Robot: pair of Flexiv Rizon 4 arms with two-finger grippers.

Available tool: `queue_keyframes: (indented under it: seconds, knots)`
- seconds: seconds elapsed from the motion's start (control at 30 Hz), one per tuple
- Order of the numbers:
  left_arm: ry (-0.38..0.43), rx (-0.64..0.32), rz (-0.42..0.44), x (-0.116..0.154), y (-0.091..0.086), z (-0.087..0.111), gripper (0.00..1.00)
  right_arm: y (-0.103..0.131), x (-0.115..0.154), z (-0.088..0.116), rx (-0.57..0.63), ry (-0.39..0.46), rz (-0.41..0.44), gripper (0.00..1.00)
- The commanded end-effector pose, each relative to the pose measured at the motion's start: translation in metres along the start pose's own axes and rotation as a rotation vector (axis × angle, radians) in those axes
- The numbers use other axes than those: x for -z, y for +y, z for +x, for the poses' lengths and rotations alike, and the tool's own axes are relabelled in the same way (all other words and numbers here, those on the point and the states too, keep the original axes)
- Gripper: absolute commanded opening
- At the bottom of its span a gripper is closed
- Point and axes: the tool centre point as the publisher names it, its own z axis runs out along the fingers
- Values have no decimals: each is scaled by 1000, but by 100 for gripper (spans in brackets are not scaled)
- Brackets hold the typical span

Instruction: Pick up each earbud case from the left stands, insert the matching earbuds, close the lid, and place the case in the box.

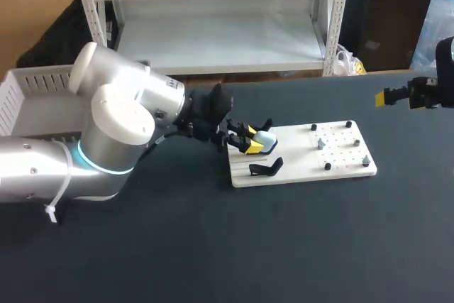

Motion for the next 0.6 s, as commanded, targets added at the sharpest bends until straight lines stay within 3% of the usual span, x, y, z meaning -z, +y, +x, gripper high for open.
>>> queue_keyframes:
  seconds: [0.03, 0.6]
  knots:
    - [-3, 2, -4, -1, 0, 3, 30, -1, 0, -1, 1, 2, -4, 100]
    - [-14, 7, -10, 1, 2, 5, 31, -1, 0, -1, 1, 2, -4, 100]
